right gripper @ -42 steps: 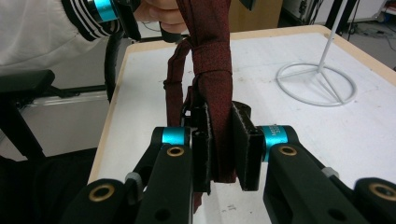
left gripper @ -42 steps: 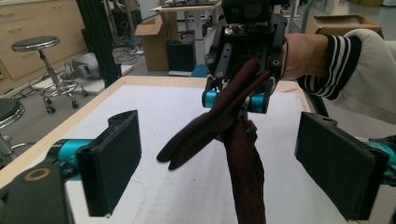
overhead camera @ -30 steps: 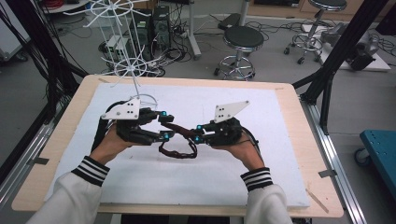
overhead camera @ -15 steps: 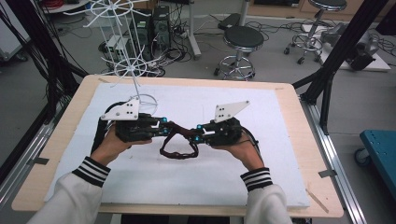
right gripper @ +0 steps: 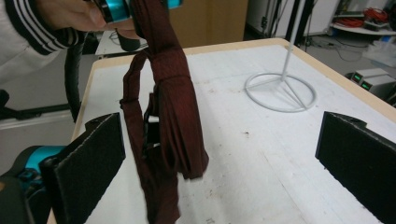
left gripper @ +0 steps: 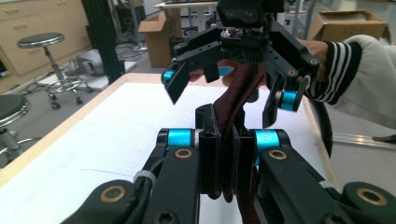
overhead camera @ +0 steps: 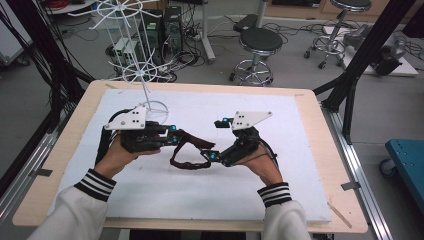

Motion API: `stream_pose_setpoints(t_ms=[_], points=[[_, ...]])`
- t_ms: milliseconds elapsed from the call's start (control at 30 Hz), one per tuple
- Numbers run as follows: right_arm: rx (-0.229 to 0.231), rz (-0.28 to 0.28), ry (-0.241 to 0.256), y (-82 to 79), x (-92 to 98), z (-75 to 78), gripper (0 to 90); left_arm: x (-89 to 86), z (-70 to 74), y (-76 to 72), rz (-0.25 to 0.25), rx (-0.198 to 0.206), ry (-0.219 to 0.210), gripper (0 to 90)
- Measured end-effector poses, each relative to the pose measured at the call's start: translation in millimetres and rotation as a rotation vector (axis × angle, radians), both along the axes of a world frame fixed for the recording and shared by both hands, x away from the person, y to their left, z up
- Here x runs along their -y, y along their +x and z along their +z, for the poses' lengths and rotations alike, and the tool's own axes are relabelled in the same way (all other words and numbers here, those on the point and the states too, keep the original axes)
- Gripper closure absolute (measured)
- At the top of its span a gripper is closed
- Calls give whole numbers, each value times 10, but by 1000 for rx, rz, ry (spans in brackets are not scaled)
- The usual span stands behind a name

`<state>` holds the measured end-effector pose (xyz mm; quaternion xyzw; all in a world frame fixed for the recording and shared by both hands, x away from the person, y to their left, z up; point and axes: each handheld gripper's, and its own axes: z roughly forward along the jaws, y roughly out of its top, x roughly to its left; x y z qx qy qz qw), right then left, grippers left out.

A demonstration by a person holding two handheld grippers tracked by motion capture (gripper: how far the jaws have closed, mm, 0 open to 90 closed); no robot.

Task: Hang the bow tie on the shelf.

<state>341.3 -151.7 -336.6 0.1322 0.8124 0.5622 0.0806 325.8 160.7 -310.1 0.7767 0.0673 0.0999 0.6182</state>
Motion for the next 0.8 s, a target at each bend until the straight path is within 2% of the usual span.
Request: stream_pose_setpoints(t_ms=[200,400,467,600,733,800], points=[[11,-56,39,-50,149,-2,6,-96,37,1,37,9,-11,846],[41,-148,75,-130,343,-50,7,-208,81,20,87,14,-19,846],[33,-166,95,-154,408,-74,7,-246,89,30,103,14,-21,845],[44,-228,68,-216,507,-89,6,-320,101,48,134,16,-24,845],[84,-265,112,-288,597,-79,7,-392,129,67,158,23,-18,846],[76,-288,117,-319,656,-117,7,-422,156,75,170,26,-22,845]])
